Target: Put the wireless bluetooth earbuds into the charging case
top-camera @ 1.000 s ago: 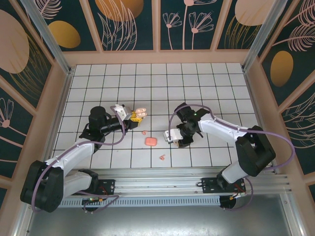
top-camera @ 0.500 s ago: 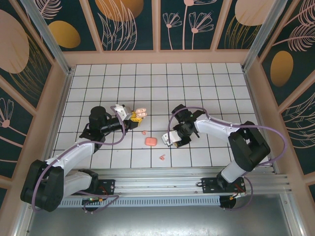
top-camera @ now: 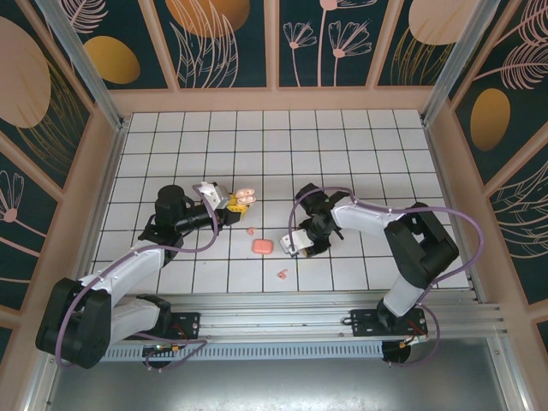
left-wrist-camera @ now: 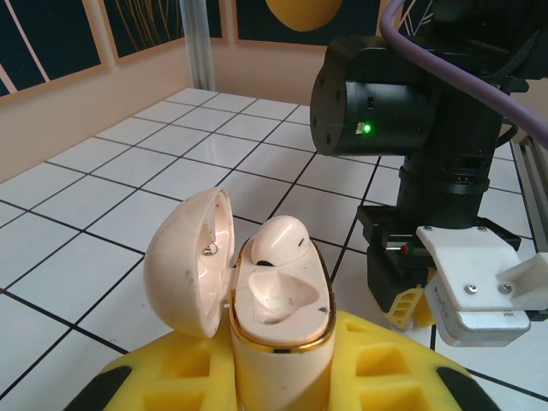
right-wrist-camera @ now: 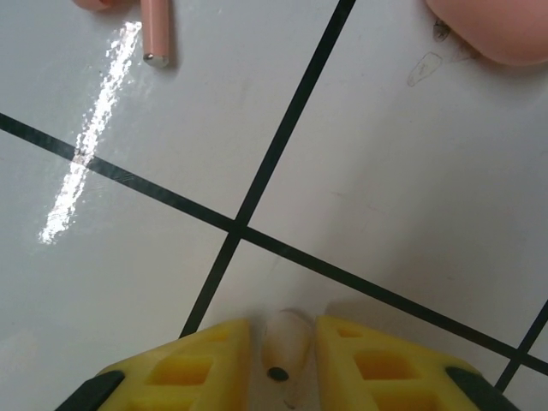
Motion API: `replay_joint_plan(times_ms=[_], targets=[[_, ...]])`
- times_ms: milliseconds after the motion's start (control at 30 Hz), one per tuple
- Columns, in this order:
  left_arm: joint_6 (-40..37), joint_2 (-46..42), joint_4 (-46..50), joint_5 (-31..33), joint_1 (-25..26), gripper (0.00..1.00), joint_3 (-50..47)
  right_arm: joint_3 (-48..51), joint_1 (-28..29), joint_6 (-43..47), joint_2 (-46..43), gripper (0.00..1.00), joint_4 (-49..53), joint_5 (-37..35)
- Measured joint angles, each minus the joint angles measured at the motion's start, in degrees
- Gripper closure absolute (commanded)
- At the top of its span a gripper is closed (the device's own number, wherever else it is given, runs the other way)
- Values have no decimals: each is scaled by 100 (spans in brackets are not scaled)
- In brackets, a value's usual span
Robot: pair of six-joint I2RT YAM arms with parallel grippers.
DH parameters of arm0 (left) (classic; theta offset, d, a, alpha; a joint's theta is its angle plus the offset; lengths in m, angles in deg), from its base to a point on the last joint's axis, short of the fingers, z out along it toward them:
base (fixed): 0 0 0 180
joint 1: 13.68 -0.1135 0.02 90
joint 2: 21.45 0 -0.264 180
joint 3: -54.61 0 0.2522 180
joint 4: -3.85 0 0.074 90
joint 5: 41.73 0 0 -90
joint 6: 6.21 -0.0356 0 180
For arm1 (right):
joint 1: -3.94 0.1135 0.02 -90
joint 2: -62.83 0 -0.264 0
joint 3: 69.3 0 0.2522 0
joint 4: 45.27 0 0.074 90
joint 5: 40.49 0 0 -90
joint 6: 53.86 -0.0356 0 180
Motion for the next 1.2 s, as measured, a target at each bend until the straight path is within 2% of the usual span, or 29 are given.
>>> replay_joint_plan(times_ms=[167,400,567,900,1200], targets=[[0,2,44,0,0,83,0,-68,0,-4,85,78,9,-2],[-2,37,70,0,0,83,0,-136,-2,-92,105,88,31,-20],[0,37,68,0,0,83,0,-144,-17,-525,42,90,-26,79],[313,151,-555,-153,0,84,-7,-142,-50,-2800,-1633,90,-1274,1016],[588,199,-1182,-201,2,84,-7,291,-116,-5174,-2509,90,-3709,1971]])
